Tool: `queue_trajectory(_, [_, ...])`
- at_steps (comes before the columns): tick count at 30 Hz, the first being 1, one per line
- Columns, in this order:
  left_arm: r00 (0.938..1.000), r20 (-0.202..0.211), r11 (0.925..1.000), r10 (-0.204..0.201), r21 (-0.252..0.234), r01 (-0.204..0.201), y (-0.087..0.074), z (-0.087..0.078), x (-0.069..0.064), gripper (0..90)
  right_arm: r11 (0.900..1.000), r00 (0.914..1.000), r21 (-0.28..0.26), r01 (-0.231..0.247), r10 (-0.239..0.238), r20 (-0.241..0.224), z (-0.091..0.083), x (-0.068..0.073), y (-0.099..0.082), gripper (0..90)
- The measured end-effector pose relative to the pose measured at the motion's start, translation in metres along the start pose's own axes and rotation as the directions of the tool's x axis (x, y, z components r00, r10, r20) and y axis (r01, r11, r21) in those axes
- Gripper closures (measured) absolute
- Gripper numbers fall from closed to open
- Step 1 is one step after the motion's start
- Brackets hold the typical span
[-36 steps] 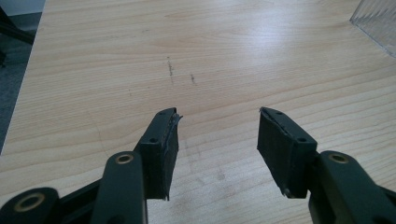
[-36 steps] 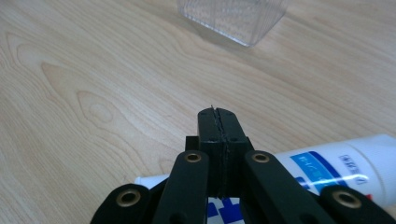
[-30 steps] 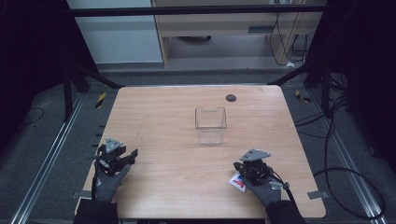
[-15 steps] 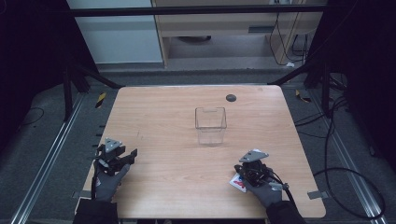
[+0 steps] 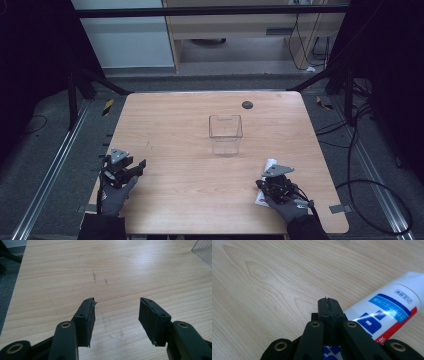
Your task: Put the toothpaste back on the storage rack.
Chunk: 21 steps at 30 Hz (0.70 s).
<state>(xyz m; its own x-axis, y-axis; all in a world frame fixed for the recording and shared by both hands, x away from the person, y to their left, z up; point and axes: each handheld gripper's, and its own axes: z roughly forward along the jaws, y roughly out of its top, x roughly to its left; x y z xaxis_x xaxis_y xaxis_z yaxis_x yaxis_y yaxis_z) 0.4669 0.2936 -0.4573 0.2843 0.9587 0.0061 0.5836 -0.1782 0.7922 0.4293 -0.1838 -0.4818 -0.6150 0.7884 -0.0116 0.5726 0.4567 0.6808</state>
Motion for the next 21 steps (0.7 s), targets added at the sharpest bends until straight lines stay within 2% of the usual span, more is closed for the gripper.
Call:
queue_trajectory(10, [1.0, -0.008, 1.0, 0.006, 0.006, -0.006, -0.001, 0.001, 0.001, 45.9, 0.9994, 0.9994, 0.013, -0.034, 0.034, 0.001, -0.012, -0.005, -0.013, 90.0])
queue_trajectory(21, [0.9999, -0.014, 1.0, 0.003, 0.007, -0.003, -0.001, 0.002, 0.002, 45.6, 0.9969, 0.9968, 0.022, -0.075, 0.074, 0.03, -0.022, -0.014, -0.025, 90.0])
